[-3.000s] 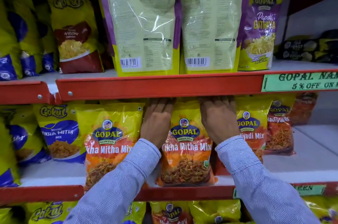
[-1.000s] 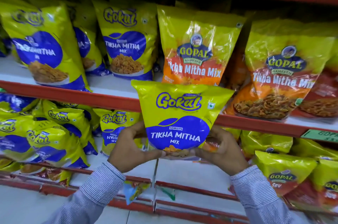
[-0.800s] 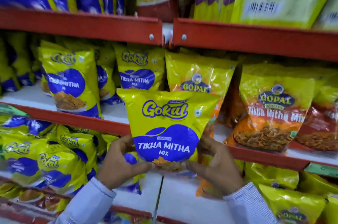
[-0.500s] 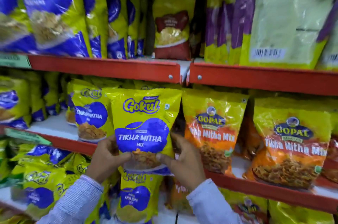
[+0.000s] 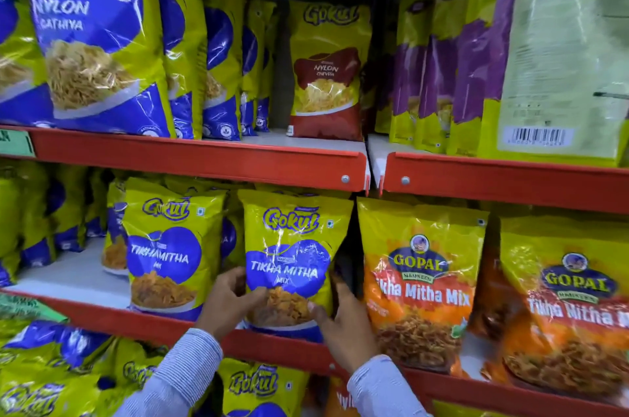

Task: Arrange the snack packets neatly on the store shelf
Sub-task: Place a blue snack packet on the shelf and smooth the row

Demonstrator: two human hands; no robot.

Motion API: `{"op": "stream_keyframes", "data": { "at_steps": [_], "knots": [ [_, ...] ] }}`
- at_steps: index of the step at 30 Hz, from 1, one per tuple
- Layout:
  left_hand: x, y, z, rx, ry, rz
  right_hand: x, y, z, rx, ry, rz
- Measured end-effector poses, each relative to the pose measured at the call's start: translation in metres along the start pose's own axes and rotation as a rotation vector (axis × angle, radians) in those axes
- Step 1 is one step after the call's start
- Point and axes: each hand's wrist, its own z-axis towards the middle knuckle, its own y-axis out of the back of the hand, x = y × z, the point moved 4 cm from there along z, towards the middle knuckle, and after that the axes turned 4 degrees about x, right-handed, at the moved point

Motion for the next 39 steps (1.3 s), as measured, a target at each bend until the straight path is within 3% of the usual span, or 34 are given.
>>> {"op": "stream_keyframes", "data": {
  "at_steps": [3, 7, 10, 14, 17, 19, 23, 26, 33, 36, 39],
  "knots": [
    [-0.018, 0.006, 0.002, -0.115, -0.123, 0.151, 0.018, 0.006, -0.009, -0.167, 0.068, -0.111],
    [-0.079, -0.001, 0.011, -0.336, -0.626, 0.672, 0.077, 0.025, 0.001, -0.537, 0.439, -0.424],
    [-0.105, -0.016, 0.034, -0.369, -0.776, 0.928, 0.104, 0.028, 0.038, -0.51, 0.472, -0.755],
    [-0.117, -0.018, 0.058, -0.266, -0.668, 1.182, 0.116, 0.034, 0.068, -0.455, 0.335, -1.088],
    [-0.12, -0.015, 0.073, -0.197, -0.59, 1.184, 0.124, 0.042, 0.072, -0.452, 0.345, -1.167],
    [-0.12, -0.013, 0.081, -0.188, -0.587, 1.108, 0.121, 0.043, 0.075, -0.445, 0.362, -1.153],
    [-0.109, -0.01, 0.062, -0.321, -0.734, 0.919, 0.102, 0.033, 0.066, -0.438, 0.45, -0.972],
    [-0.084, -0.01, 0.031, -0.291, -0.803, 0.905, 0.085, 0.015, 0.037, -0.408, 0.523, -0.888],
    [-0.027, -0.014, 0.015, -0.067, -0.567, 1.185, 0.045, -0.005, 0.042, -0.244, 0.429, -0.923],
    [-0.032, -0.015, 0.015, -0.088, -0.518, 1.222, 0.049, -0.001, 0.039, -0.241, 0.458, -0.904],
    [-0.048, -0.032, 0.0, -0.147, -0.586, 1.166, 0.053, 0.018, 0.015, -0.331, 0.524, -0.867]
  ]
}}
